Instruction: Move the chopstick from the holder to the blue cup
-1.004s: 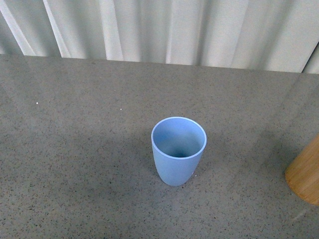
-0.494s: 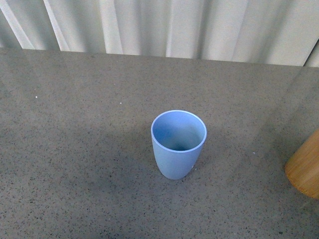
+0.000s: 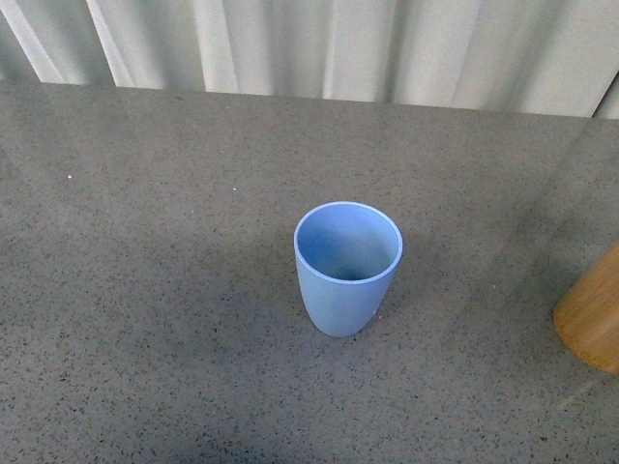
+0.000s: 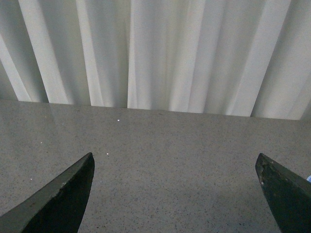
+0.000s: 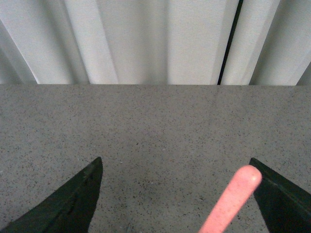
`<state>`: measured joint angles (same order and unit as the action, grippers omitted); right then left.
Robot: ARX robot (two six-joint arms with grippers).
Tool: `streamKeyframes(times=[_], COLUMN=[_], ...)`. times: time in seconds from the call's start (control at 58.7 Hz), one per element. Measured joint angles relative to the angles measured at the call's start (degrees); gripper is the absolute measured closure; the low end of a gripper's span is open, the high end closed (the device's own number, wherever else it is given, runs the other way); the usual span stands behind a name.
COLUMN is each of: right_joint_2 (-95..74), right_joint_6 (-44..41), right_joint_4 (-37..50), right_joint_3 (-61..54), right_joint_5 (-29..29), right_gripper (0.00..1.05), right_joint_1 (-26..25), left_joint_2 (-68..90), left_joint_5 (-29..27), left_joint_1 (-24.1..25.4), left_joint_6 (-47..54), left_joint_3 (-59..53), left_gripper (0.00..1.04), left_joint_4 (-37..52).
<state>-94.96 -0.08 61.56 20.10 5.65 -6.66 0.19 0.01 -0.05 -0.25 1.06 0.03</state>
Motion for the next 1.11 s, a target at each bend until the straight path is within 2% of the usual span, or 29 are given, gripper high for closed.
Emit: streamKeyframes(times=[0.238, 0.392, 0.46, 0.868, 1.107], right_joint_2=[0.15, 2.23, 3.83, 14.10, 22.18], right_joint_6=[0.92, 1.44, 1.66, 2.78, -1.18], right_joint_4=[0.63, -0.28, -1.42, -8.41, -6.56], right_joint_3=[-0.28, -1.03, -1.18, -1.62, -1.75], right_joint_5=[-0.94, -1.01, -1.05, -0.37, 1.38], right_gripper=[0.71, 0.96, 1.03, 1.03, 1.03], right_joint_1=[2.58, 3.45, 3.80, 5.29, 10.34], left_joint_2=[0.00, 0.00, 0.00, 0.00, 0.00], left_joint_5=[0.00, -0.02, 0.00, 0.00, 0.00], left_joint_1=[0.00, 0.00, 0.00, 0.00, 0.00], left_joint_6=[0.02, 0.00, 0.02, 0.02, 0.02], left_joint_3=[0.00, 0.02, 0.00, 0.00, 0.00], left_gripper=[0.07, 0.07, 0.07, 0.07, 0.07], left_joint_4=[0.00, 0.00, 0.00, 0.00, 0.00])
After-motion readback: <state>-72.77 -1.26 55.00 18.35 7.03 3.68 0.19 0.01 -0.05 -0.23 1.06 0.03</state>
